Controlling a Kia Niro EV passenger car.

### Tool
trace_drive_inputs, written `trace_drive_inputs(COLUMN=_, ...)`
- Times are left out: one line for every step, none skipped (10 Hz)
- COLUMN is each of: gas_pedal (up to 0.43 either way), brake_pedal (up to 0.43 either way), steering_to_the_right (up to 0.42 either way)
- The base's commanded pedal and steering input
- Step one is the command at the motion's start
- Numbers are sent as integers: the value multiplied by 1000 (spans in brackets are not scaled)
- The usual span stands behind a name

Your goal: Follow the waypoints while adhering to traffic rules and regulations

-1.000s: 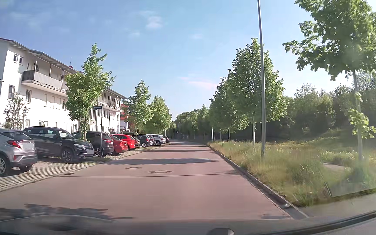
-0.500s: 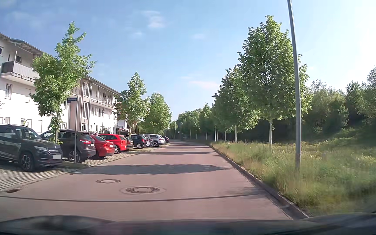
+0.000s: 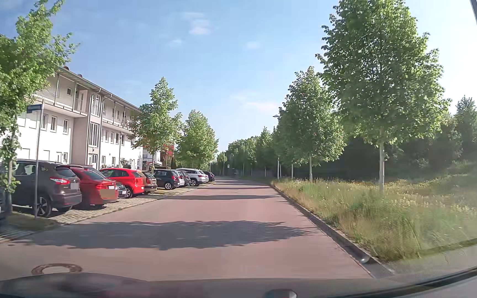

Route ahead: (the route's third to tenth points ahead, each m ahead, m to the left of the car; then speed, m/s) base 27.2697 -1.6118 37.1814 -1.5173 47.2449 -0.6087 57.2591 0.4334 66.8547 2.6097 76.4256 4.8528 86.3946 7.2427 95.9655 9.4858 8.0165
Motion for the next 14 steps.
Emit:
trace_drive_inputs(gas_pedal=220, brake_pedal=0, steering_to_the_right=-8)
trace_drive_inputs(gas_pedal=220, brake_pedal=0, steering_to_the_right=-8)
trace_drive_inputs(gas_pedal=220, brake_pedal=0, steering_to_the_right=-8)
trace_drive_inputs(gas_pedal=220, brake_pedal=0, steering_to_the_right=-7)
trace_drive_inputs(gas_pedal=209, brake_pedal=0, steering_to_the_right=-4)
trace_drive_inputs(gas_pedal=209, brake_pedal=0, steering_to_the_right=-2)
trace_drive_inputs(gas_pedal=209, brake_pedal=0, steering_to_the_right=-1)
trace_drive_inputs(gas_pedal=209, brake_pedal=0, steering_to_the_right=-1)
trace_drive_inputs(gas_pedal=138, brake_pedal=0, steering_to_the_right=0)
trace_drive_inputs(gas_pedal=110, brake_pedal=0, steering_to_the_right=2)
trace_drive_inputs(gas_pedal=110, brake_pedal=0, steering_to_the_right=4)
trace_drive_inputs(gas_pedal=110, brake_pedal=0, steering_to_the_right=5)
trace_drive_inputs(gas_pedal=110, brake_pedal=0, steering_to_the_right=6)
trace_drive_inputs(gas_pedal=110, brake_pedal=0, steering_to_the_right=6)
